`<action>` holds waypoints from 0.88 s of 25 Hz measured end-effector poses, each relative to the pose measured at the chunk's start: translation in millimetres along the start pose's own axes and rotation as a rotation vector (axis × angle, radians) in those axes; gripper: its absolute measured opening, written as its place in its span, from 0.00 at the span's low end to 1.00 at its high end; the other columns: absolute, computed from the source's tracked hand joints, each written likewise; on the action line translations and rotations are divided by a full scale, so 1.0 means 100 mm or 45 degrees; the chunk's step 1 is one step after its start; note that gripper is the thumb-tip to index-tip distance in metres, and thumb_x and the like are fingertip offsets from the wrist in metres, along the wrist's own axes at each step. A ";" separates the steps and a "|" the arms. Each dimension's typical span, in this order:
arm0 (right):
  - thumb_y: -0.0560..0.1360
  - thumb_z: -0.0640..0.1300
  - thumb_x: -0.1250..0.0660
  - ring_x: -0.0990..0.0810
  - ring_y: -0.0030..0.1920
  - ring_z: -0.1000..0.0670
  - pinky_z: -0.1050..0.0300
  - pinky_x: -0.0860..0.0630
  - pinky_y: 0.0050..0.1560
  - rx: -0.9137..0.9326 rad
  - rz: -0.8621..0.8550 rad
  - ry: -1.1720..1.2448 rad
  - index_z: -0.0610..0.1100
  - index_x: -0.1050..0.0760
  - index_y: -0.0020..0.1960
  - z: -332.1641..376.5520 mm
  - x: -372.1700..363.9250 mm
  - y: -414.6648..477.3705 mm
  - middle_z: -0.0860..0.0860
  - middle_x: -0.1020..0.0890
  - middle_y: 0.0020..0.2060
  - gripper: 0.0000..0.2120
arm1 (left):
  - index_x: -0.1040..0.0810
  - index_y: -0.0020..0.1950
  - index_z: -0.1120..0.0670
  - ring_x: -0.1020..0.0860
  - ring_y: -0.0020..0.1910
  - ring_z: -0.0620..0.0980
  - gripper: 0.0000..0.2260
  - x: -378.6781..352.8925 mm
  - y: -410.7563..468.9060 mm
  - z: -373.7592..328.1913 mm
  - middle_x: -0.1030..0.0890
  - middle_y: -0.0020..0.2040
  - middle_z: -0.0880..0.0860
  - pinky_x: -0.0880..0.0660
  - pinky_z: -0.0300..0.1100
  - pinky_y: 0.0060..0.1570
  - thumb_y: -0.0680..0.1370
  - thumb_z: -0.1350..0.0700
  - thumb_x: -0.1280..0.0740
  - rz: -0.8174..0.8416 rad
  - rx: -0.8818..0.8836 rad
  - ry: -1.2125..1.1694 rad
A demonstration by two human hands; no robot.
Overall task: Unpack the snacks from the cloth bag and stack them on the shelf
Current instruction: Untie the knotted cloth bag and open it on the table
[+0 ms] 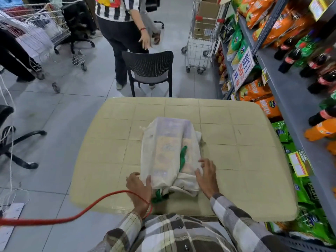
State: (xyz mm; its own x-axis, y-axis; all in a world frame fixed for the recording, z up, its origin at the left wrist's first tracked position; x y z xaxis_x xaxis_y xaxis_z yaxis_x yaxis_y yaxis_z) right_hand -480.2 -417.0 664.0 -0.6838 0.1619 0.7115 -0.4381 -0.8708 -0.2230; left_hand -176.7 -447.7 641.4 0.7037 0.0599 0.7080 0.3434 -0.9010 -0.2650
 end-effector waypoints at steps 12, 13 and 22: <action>0.71 0.60 0.30 0.18 0.48 0.43 0.52 0.24 0.45 0.376 0.518 -0.534 0.48 0.26 0.48 0.46 -0.91 -0.33 0.46 0.17 0.47 0.16 | 0.23 0.58 0.51 0.21 0.49 0.55 0.11 -0.56 -0.34 -0.81 0.19 0.52 0.53 0.24 0.49 0.49 0.76 0.55 0.35 0.595 -1.788 1.153; 0.73 0.55 0.30 0.18 0.50 0.42 0.50 0.23 0.48 0.345 0.526 -0.479 0.48 0.26 0.49 0.44 -0.91 -0.35 0.45 0.17 0.48 0.13 | 0.23 0.57 0.52 0.21 0.48 0.56 0.10 -0.56 -0.34 -0.82 0.20 0.51 0.54 0.23 0.49 0.47 0.76 0.56 0.35 0.595 -1.779 1.111; 0.78 0.43 0.35 0.24 0.49 0.51 0.56 0.26 0.51 0.497 0.643 -0.360 0.46 0.24 0.51 -0.23 -0.52 -0.65 0.49 0.20 0.49 0.03 | 0.32 0.42 0.55 0.28 0.34 0.54 0.07 0.04 0.35 -0.60 0.27 0.37 0.51 0.34 0.44 0.34 0.76 0.59 0.34 0.290 -0.759 0.042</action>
State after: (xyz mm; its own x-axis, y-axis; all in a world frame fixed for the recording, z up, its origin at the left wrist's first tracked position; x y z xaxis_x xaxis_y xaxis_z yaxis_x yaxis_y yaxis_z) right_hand -429.2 -358.0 626.6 -0.5471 -0.3877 0.7418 0.1714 -0.9194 -0.3541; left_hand -199.4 -505.4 674.3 0.6956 -0.1660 0.6990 -0.2243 -0.9745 -0.0082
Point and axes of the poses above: each hand's wrist, its own y-axis towards the middle knuckle, its own x-axis out of the back of the hand, z = x × y, the point moved 8 cm from there along y, towards the middle knuckle
